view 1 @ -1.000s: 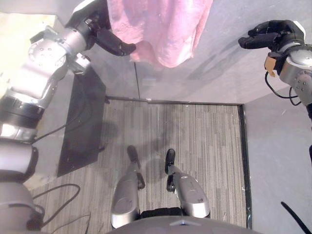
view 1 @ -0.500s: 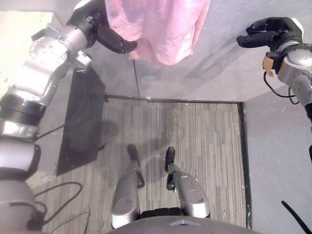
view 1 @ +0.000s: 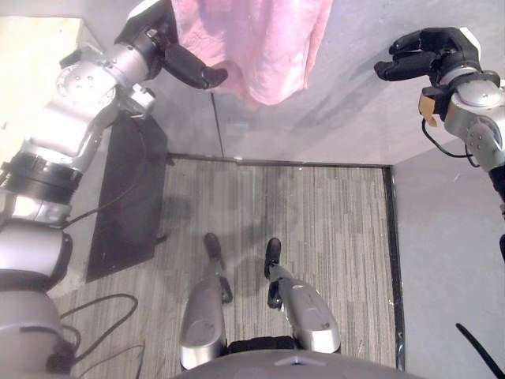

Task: Organize the bathroom.

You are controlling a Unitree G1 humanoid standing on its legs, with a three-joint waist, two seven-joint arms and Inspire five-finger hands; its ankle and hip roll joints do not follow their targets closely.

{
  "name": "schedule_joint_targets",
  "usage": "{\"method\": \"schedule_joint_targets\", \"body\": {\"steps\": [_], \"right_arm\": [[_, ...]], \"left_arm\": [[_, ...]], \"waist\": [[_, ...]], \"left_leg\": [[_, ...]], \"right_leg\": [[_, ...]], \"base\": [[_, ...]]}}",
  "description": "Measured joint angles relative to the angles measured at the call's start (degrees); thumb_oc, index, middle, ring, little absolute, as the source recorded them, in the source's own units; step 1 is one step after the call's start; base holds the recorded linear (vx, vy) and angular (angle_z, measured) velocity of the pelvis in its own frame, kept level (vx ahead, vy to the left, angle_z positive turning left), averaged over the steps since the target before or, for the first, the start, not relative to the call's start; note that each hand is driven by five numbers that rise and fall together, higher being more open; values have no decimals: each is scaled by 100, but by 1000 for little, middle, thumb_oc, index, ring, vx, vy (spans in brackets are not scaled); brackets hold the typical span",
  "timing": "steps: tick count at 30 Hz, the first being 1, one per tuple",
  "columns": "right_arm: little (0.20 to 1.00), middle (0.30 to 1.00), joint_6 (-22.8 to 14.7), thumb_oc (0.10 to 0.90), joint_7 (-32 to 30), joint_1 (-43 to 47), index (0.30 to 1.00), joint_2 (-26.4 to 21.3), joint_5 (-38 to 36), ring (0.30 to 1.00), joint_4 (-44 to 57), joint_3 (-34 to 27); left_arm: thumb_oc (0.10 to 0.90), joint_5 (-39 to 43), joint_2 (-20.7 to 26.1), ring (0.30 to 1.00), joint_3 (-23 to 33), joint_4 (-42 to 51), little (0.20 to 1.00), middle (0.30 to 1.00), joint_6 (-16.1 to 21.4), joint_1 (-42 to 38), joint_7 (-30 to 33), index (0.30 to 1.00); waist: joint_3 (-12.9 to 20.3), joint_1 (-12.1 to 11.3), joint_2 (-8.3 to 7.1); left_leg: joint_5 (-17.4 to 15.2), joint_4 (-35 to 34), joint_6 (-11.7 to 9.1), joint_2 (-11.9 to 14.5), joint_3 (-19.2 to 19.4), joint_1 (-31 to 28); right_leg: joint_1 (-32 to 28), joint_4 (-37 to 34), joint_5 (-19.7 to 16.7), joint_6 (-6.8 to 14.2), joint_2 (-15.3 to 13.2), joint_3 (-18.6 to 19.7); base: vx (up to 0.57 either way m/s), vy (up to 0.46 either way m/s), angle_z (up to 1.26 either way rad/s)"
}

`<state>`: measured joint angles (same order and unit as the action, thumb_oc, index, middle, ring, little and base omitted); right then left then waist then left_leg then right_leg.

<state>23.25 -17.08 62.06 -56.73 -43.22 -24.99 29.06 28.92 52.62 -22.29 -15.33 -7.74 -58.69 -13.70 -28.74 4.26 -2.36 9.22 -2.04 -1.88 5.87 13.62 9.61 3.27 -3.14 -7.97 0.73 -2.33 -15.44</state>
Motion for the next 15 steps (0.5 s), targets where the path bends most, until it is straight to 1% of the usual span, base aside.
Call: {"method": "schedule_joint_targets", "body": {"steps": [10, 15], "right_arm": [[900, 900, 0, 800, -33, 19, 900, 1, 0, 900, -1, 120], [900, 900, -77, 800, -103, 19, 900, 11, -278, 900, -1, 125]], "left_arm": [[800, -31, -36, 900, 0, 0, 900, 900, -1, 0, -83, 900], [800, -30, -82, 900, -1, 0, 900, 900, -1, -2, -2, 900]], "waist": [[-1, -12, -2], [5, -17, -12]], "left_leg": [[0, 88, 0, 10, -2, 12], [0, 107, 0, 28, -14, 86]], "right_leg": [[-27, 0, 2, -4, 0, -2], [40, 3, 3, -4, 20, -10]], "base": [[-6, -1, 0], [-60, -10, 0]]}}
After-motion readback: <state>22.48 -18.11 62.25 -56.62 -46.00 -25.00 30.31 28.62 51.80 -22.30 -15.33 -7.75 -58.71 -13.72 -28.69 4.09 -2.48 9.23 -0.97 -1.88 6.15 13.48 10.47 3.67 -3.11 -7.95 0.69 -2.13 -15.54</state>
